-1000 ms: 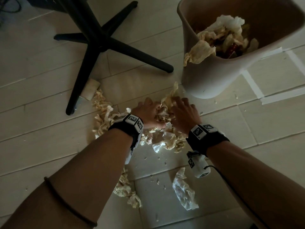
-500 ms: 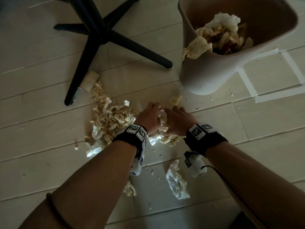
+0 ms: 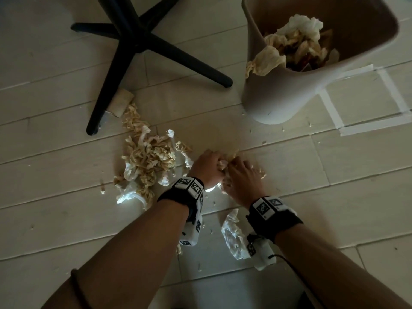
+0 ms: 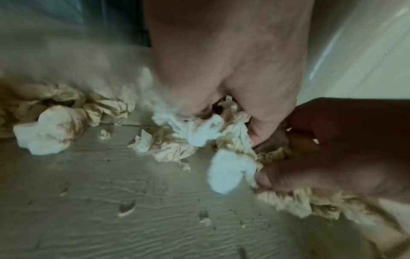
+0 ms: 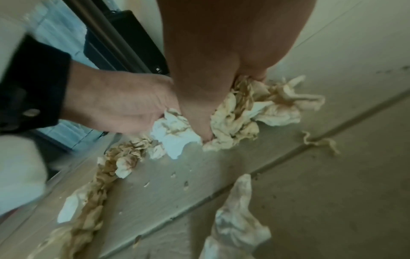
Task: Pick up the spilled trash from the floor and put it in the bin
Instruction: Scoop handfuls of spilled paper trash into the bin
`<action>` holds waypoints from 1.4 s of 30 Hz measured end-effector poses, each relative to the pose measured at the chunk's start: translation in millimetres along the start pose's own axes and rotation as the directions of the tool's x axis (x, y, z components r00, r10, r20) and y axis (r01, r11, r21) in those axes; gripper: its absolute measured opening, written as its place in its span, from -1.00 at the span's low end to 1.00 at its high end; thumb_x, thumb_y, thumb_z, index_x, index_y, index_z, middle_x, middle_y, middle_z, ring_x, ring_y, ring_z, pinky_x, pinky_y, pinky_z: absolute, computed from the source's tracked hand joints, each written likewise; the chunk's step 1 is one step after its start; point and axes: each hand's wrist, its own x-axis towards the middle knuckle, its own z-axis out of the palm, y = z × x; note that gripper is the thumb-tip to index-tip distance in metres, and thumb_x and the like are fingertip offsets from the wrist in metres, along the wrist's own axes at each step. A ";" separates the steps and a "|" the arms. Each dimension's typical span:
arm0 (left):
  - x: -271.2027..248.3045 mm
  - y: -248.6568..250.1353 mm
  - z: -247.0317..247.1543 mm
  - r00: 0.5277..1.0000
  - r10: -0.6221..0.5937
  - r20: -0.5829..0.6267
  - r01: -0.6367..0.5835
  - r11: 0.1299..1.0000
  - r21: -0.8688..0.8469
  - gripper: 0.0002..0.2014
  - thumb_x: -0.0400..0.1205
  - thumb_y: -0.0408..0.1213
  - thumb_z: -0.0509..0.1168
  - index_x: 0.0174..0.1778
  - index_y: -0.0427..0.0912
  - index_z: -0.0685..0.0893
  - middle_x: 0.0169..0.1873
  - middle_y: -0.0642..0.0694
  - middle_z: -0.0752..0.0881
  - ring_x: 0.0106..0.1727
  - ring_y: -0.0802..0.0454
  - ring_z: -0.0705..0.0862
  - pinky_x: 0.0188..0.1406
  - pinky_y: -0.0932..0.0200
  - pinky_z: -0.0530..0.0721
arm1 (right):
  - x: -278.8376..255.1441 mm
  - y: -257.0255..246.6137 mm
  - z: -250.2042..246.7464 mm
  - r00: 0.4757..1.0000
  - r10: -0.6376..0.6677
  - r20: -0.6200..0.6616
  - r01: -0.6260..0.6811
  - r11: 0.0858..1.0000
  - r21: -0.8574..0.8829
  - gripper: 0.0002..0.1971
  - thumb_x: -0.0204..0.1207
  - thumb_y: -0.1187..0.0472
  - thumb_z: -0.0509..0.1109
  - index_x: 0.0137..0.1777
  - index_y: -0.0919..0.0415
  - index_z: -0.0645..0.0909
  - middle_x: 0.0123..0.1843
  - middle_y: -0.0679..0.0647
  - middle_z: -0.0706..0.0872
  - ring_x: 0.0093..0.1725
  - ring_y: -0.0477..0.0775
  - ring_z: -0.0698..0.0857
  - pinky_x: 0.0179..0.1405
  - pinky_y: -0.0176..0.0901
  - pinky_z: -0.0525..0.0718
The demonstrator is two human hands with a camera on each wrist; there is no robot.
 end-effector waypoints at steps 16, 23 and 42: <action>-18.8 31.8 3.2 0.976 -0.203 -0.079 0.137 0.853 -0.504 -0.75 0.63 -0.31 0.30 0.22 -0.11 0.58 0.08 -0.15 0.75 0.05 -0.14 0.74 -0.06 0.04 0.77 | -1.0 -13.8 -47.5 0.934 0.065 0.351 -0.349 -0.045 0.936 -0.87 0.65 0.27 0.26 0.06 0.34 0.55 -0.38 0.06 0.71 -0.43 -0.04 0.69 -0.42 -0.16 0.62; -36.6 45.7 -0.3 0.998 0.047 -0.046 -0.064 0.822 -0.565 -0.49 0.53 -0.28 0.45 0.42 -0.05 0.52 0.25 -0.05 0.72 0.21 0.12 0.67 0.13 0.36 0.62 | 1.5 9.6 -51.7 0.918 0.308 0.251 -0.257 -0.020 0.966 -0.72 0.48 0.67 0.17 -0.13 0.35 0.62 -0.34 0.12 0.79 -0.33 0.05 0.78 -0.40 -0.18 0.73; -130.6 0.9 91.7 0.983 0.182 0.005 -0.170 0.906 0.387 -0.31 0.47 0.13 0.45 0.51 0.14 0.39 0.43 -0.07 0.48 0.33 -0.15 0.52 -0.03 0.02 0.72 | -55.4 22.5 1.6 0.930 0.363 0.061 -0.368 0.917 0.152 -0.25 0.35 -0.03 0.63 0.54 -0.12 0.41 0.55 0.14 0.28 0.46 0.41 0.35 0.33 0.27 0.60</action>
